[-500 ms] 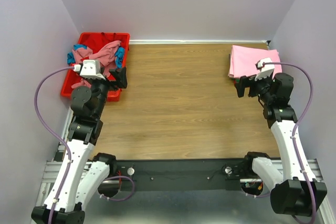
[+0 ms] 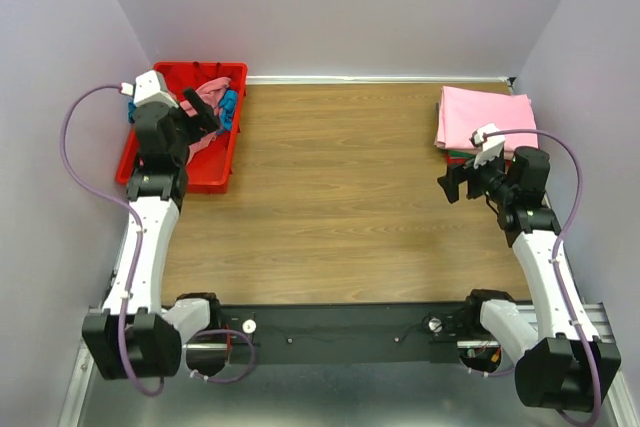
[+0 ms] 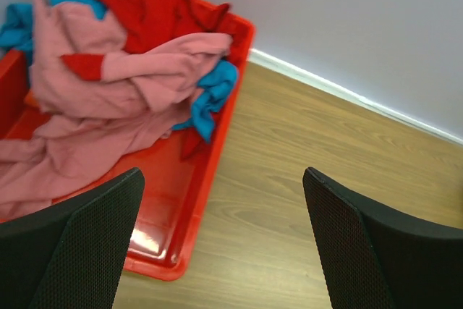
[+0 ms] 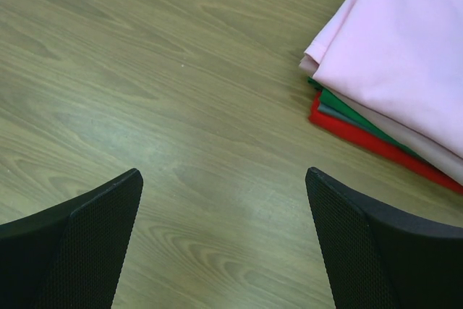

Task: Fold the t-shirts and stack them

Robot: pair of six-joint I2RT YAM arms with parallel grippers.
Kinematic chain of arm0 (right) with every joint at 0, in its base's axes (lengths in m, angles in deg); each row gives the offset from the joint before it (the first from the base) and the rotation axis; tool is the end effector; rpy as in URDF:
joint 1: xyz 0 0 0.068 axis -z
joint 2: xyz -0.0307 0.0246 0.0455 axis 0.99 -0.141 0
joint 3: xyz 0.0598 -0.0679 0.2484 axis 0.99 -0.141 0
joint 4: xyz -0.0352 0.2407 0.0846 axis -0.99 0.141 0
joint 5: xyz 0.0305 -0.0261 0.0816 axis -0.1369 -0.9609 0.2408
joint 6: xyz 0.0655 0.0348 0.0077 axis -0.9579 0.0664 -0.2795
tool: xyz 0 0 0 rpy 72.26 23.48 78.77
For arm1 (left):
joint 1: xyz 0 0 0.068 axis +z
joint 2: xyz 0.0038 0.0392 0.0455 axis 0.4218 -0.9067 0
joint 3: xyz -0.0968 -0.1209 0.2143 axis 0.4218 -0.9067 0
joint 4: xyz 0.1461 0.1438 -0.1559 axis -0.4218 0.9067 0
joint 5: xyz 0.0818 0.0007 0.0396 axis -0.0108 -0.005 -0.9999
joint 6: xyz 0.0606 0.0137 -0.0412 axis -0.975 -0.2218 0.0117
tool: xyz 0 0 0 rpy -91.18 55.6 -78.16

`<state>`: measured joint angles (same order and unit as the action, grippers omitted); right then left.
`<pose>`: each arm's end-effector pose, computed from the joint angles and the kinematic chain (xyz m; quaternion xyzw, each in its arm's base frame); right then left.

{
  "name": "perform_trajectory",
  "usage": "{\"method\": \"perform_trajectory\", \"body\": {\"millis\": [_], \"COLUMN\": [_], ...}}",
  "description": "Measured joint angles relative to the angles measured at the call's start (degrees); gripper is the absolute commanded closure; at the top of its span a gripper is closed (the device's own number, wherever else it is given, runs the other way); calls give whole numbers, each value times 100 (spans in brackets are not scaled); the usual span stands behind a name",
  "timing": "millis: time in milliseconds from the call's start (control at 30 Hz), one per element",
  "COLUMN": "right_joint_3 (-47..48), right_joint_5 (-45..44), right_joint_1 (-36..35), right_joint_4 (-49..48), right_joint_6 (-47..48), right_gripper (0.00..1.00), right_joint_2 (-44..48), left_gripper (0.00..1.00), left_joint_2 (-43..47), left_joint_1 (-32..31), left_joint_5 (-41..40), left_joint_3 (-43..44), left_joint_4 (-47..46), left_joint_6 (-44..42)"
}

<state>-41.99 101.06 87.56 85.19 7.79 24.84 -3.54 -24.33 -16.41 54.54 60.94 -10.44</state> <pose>0.2280 0.0067 0.2690 -0.2131 0.8065 0.0956 0.5432 0.2714 0.0077 0.3628 -0.1860 0.7465 -0.1002 0.6309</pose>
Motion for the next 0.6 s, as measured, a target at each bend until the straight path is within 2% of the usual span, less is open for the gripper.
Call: {"method": "perform_trajectory", "body": {"millis": [200,400,600], "right_joint_3": [0,0,0], "right_joint_5": [44,133,192], "right_joint_1": [0,0,0], "right_joint_4": [151,168,179], "right_joint_6": [146,186,188], "right_gripper": [0,0,0], "right_joint_2": [-13,-20,-57], "left_gripper": [9,20,26], "left_joint_2": [-1228,-2599,-3869], "left_joint_1": [588,769,796], "left_joint_5": [-59,-59,-42], "left_joint_3": [684,1259,1939], "left_joint_4": [184,306,356], "left_joint_6": [439,866,994]}}
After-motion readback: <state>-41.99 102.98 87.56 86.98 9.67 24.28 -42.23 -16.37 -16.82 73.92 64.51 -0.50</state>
